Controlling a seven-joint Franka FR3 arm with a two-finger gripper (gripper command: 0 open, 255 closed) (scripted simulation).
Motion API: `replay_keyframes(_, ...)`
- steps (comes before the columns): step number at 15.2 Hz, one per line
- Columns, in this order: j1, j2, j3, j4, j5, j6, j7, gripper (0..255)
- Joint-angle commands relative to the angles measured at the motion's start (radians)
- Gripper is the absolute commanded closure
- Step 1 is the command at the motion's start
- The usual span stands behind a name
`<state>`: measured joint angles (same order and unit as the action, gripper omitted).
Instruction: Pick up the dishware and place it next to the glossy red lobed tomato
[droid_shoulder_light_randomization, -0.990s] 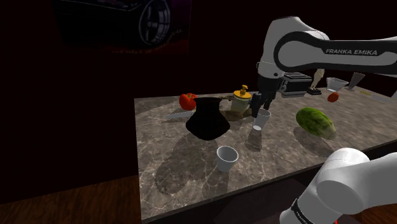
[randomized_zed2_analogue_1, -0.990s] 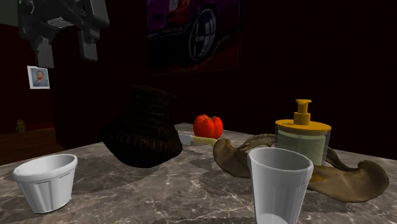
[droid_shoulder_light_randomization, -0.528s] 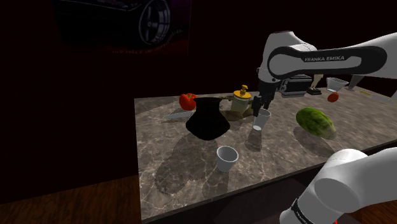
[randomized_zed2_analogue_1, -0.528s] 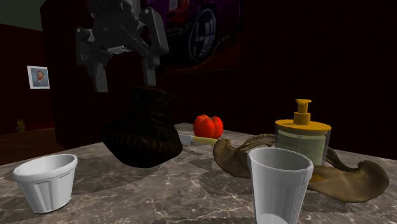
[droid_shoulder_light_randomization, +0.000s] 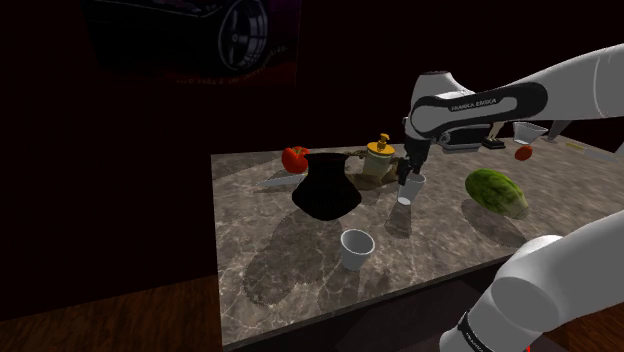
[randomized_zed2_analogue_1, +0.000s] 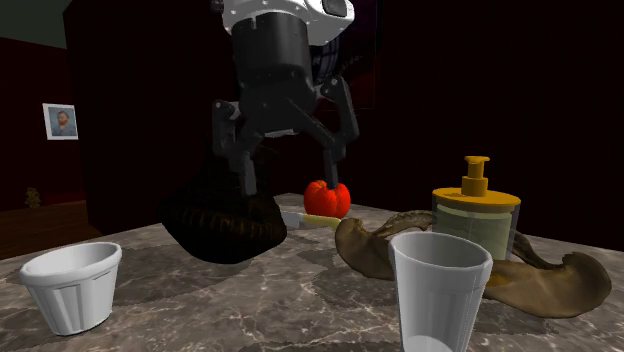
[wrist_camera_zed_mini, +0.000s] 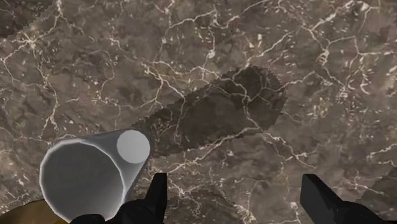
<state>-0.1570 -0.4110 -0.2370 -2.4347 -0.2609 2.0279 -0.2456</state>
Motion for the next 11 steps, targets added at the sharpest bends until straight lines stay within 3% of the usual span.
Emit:
replay_keyframes(1,-0.012,0.061,-0.033,0.023,-0.011,0.05,-0.037,0)
replay_keyframes(8,-0.044,0.292,-0.127,0.138,0.003,0.198,-0.166,0)
replay_keyframes(11,-0.048,0.312,-0.132,0.128,0.006,0.229,-0.17,0)
